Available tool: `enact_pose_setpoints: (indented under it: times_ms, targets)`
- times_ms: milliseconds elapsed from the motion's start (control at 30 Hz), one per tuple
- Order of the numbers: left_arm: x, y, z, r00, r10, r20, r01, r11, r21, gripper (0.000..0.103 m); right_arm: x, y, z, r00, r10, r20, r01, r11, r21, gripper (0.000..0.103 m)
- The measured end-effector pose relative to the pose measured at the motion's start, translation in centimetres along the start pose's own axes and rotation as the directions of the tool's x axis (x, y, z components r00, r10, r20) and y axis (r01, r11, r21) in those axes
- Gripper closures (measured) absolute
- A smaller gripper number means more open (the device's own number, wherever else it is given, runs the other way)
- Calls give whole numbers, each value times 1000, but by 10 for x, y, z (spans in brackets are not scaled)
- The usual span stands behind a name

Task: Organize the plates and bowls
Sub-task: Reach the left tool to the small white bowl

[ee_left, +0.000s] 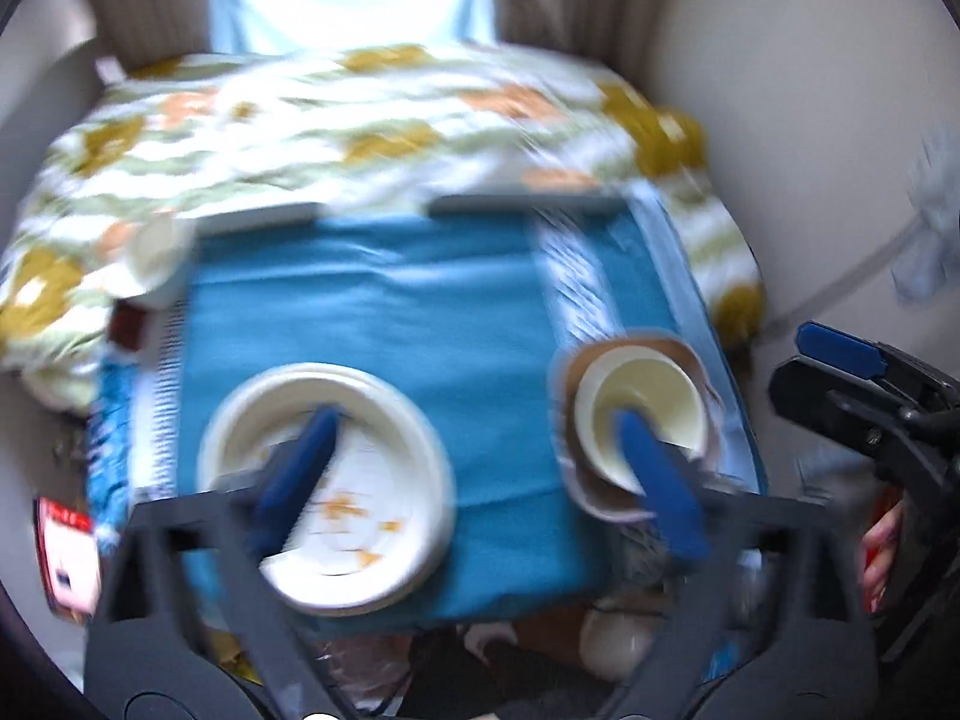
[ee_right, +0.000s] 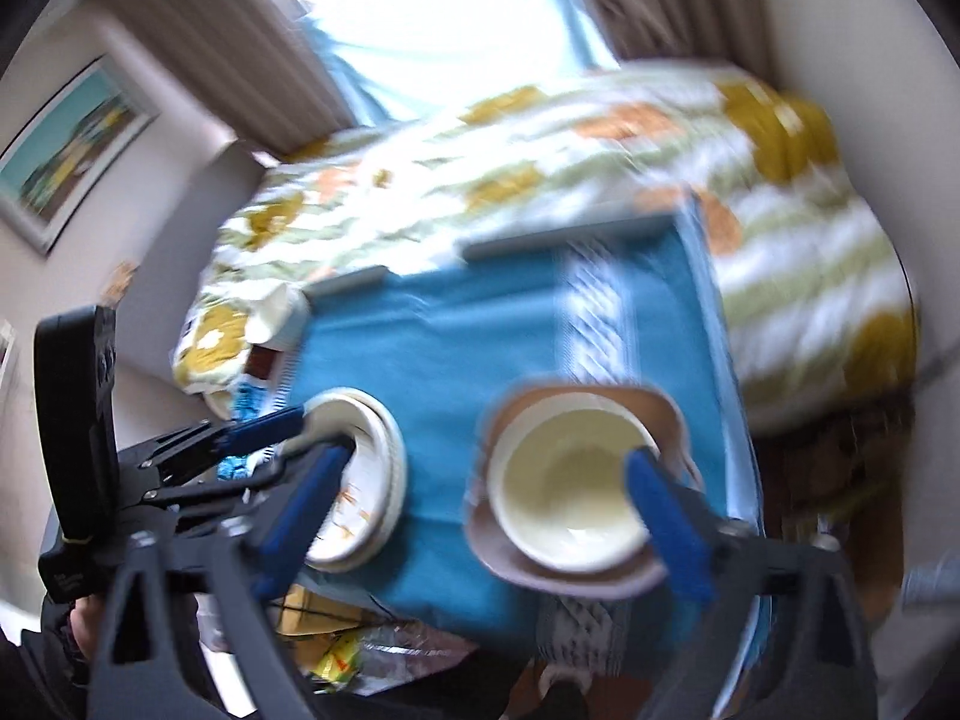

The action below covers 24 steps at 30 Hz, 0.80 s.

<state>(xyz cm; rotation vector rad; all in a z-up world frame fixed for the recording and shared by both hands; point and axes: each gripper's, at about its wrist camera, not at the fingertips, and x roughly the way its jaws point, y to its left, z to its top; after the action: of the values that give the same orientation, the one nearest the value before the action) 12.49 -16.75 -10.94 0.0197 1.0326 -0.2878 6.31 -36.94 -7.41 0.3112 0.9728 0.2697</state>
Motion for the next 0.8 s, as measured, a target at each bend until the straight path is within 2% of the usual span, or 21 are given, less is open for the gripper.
enact_pose_setpoints:
  times_ms: [133,200,333,400,467,567,667,733,800]
  targets:
    - [-31,57,-6,997,48,62,-38,989,-146,3,11,44,20,995,99,26,-94,985,-148,4]
    - [-42,89,-9,993,62,96,-39,973,-227,3,21,68,32,994,111,16,-105,969,-222,3]
    - [-55,158,-13,987,45,155,21,915,-403,3,45,120,63,995,91,-29,-96,927,-363,3]
    - [-55,190,-12,983,51,174,38,881,-472,3,60,147,82,996,89,-25,-91,911,-402,3]
    - [-49,223,-9,981,53,186,54,851,-523,3,84,172,103,994,93,-49,-105,894,-435,3]
    - [-29,264,-2,981,41,189,78,809,-583,8,136,201,125,982,123,-143,-173,886,-431,3]
    - [7,304,8,985,4,172,107,767,-633,21,202,225,139,964,115,-240,-210,884,-418,4]
    - [34,324,14,988,-16,151,112,747,-656,26,250,236,143,954,88,-286,-207,884,-418,10]
    - [62,340,21,991,-34,132,114,733,-670,33,292,239,144,938,83,-336,-222,890,-398,27]
